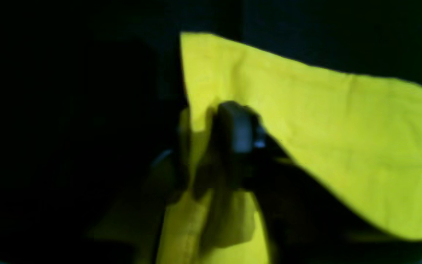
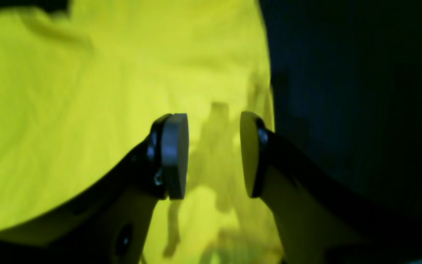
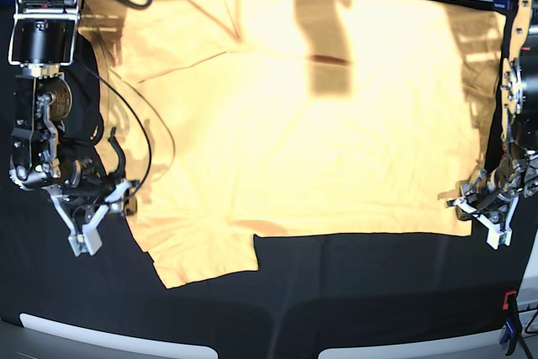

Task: Layout the t-shirt on the table in an organized manner, then fold the t-shirt properly
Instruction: 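Grasp the hem corners with both grippers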

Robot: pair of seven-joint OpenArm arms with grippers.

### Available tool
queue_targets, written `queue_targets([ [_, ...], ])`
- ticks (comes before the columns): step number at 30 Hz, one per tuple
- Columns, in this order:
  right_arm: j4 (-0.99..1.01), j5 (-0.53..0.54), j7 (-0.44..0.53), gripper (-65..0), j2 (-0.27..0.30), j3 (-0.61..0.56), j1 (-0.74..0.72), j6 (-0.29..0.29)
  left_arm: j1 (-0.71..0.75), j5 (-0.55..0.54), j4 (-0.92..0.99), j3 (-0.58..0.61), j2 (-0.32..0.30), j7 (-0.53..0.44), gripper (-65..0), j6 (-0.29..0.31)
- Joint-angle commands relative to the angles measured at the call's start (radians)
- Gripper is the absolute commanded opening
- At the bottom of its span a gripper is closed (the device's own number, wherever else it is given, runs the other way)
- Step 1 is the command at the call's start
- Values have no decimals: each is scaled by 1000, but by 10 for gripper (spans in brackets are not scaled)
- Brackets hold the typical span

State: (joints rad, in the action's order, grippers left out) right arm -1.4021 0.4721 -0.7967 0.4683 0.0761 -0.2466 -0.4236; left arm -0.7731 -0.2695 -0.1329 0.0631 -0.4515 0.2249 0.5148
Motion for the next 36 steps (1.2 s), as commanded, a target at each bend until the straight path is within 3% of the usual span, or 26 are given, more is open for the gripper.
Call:
queue_targets([
  [1,-16,7,50,-421,17,9,-25,-7,-26,-4,-9,-2,-6,9,-598,13],
  [3,-16,7,92,-421,16,9,-25,-7,-25,-3,-9,-2,-6,-8,-650,13],
  [9,-15,-32,104,-420,16,9,-26,-8,-26,9,-9,-2,-6,-126,-650,13],
  [12,39,-76,112,-340,5,9,-71,-9,-26,10,-9,-2,-6,-143,-650,-4],
  [14,132,-60,113,-294,-6,5,-134,-10,-26,11,-9,-2,-6,-143,-650,-14],
  [23,655,-62,26,-293,-77,-108,-509,-14,-25,10,-9,-2,-5,-120,-650,-13],
  [30,1010,-241,43,-294,-122,-156,-679,-10,-25,7,-9,-2,-6,-114,-650,-13],
  [36,1130,-323,92,-295,-125,-156,-697,-4,-25,7,-9,-2,-5,-118,-650,-13],
])
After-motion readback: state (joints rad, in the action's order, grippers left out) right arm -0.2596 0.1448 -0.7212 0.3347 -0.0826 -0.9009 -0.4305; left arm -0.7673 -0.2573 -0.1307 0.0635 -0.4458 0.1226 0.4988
